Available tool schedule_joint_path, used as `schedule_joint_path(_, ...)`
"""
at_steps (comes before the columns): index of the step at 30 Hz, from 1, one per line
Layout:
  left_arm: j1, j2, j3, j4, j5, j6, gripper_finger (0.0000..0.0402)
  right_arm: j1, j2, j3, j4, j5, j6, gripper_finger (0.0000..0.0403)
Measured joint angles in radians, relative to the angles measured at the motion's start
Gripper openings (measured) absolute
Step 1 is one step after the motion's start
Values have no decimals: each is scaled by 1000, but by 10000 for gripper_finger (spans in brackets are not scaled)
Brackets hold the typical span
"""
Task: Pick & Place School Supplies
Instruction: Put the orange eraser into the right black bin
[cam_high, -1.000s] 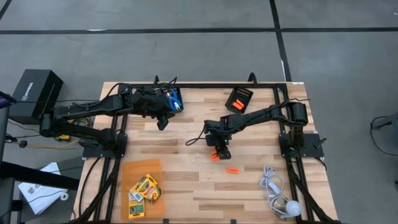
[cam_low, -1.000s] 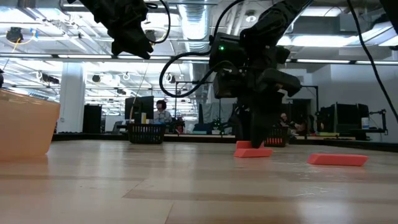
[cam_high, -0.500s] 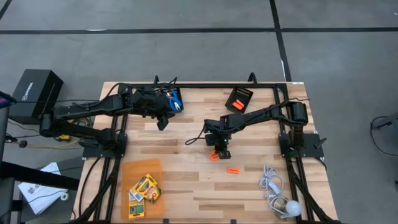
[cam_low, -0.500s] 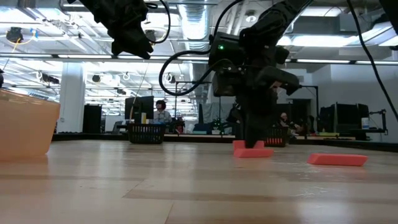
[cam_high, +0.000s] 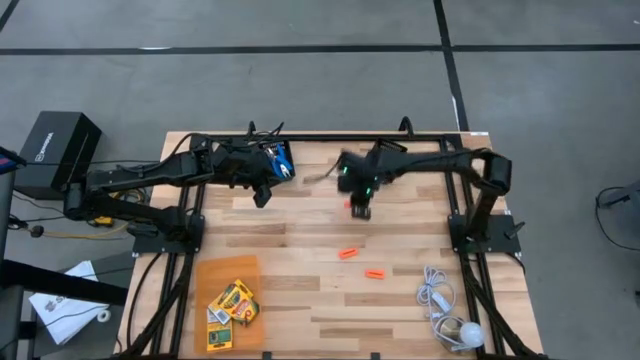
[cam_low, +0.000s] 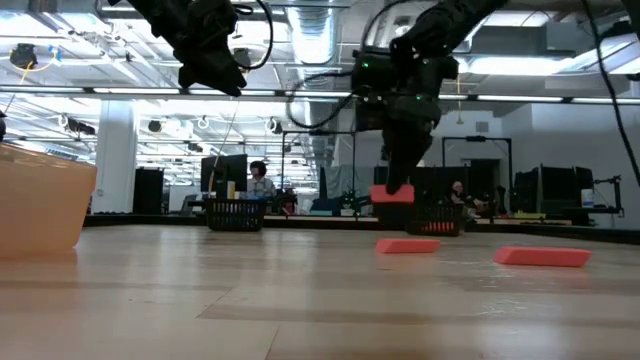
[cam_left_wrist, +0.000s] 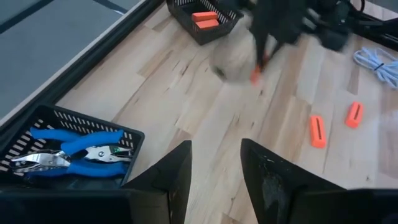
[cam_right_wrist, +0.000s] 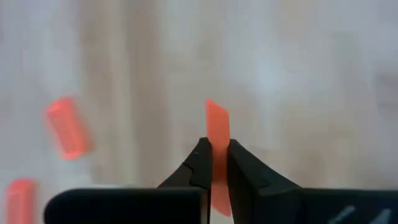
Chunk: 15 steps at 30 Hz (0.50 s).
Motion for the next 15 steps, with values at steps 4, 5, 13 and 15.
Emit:
schedule_joint_path(4, 0, 0, -30, 13, -5, -2, 134, -113, -64, -2, -73, 57, 0, 15)
schedule_joint_path(5, 2, 0, -39, 11, -4, -2, 134, -141, -86, -1, -79, 66, 0, 15)
schedule_joint_path(13, 2, 1, -102, 56, -5, -55, 134, -376, -213, 0, -97, 93, 9, 15)
schedule_joint_path(15, 2, 1, -103, 71, -8, -56, 133, -423, -217, 0, -98, 90, 24, 19)
